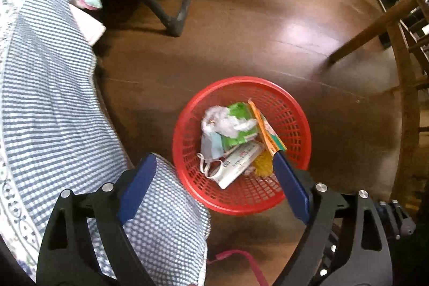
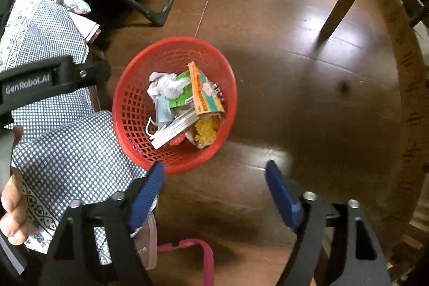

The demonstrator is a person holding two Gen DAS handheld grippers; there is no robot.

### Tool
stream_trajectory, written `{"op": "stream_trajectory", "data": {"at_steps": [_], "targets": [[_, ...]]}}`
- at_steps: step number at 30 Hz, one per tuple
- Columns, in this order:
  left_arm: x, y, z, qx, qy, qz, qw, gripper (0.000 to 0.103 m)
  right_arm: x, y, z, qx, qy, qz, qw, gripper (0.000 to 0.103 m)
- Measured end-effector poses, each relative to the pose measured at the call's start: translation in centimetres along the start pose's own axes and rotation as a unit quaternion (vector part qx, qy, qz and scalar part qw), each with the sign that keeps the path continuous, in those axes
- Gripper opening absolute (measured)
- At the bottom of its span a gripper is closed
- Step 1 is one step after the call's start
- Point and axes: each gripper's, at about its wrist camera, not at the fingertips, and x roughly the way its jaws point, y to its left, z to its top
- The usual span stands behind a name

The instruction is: Collect trash

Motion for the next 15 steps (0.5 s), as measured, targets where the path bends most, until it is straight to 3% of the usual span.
{"op": "stream_trajectory", "data": {"at_steps": [2, 9, 15], "targets": [[-1.2, 0.6, -0.3, -0.014, -0.015, 0.009, 0.9998, 0.085, -0.8, 0.2, -0.1, -0.008, -0.010, -0.007, 1.000, 0.097], [-6.5, 1.1, -2.7, -0.041, -0.061, 0.008, 0.9973, 0.085, -4.9, 0.9, -1.0, -0.042, -0.058, -0.012, 0.997, 0.097], [-13.3, -0.5, -7.3, -0.032, -0.121, 0.012, 0.9921, 0.087, -9.4, 0.9, -3.1, -0.067, -0.097, -0.013, 0.993, 0.097]]}}
